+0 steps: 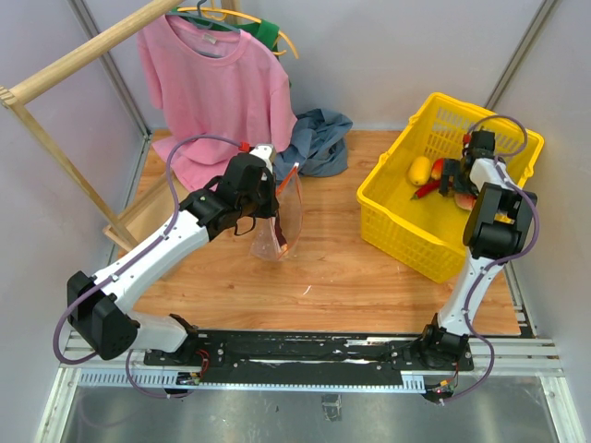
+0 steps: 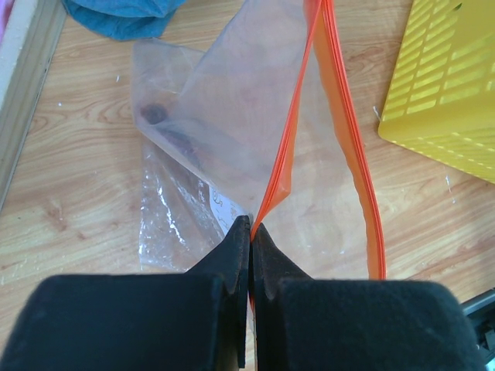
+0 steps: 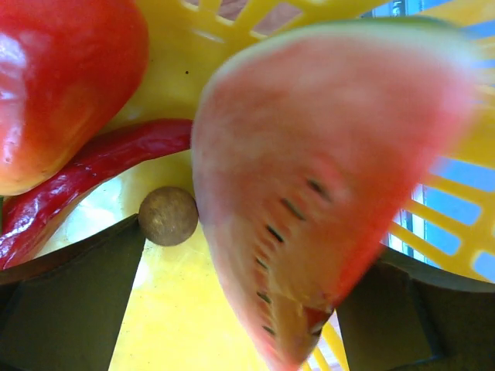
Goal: Place the food in the zip-top bag and seal the zipper
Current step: Pick up the fake fruit from the bin, then place the fake fruit in the zipper food storage bag.
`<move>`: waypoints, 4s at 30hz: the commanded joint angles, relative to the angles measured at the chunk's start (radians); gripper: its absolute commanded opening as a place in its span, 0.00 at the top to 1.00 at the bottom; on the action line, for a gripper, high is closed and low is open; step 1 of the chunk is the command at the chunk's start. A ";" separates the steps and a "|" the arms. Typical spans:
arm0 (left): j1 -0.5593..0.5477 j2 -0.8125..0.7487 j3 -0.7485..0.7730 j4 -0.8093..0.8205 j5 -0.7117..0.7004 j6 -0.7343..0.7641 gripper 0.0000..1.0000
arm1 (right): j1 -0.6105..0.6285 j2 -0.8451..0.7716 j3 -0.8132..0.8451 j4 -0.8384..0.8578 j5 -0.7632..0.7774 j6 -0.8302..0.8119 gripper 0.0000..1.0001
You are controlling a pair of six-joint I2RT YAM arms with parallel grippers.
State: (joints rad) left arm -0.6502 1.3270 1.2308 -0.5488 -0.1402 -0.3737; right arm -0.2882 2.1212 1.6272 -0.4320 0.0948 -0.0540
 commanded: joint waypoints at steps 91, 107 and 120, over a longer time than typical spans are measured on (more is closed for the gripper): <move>0.007 -0.010 0.029 0.015 0.072 0.005 1.00 | 0.102 -0.888 -0.310 0.052 -0.296 0.340 1.00; 0.007 0.009 0.048 0.018 0.116 -0.022 1.00 | 0.313 -1.085 -0.177 0.000 -0.437 0.416 0.99; 0.006 0.043 0.080 0.001 0.101 -0.065 1.00 | 0.847 -1.055 -0.328 0.244 -0.267 0.583 1.00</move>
State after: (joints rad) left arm -0.6498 1.3655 1.2690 -0.5571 -0.0399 -0.4194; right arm 0.4221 1.0412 1.3300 -0.3042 -0.2588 0.4671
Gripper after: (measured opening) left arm 0.010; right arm 0.223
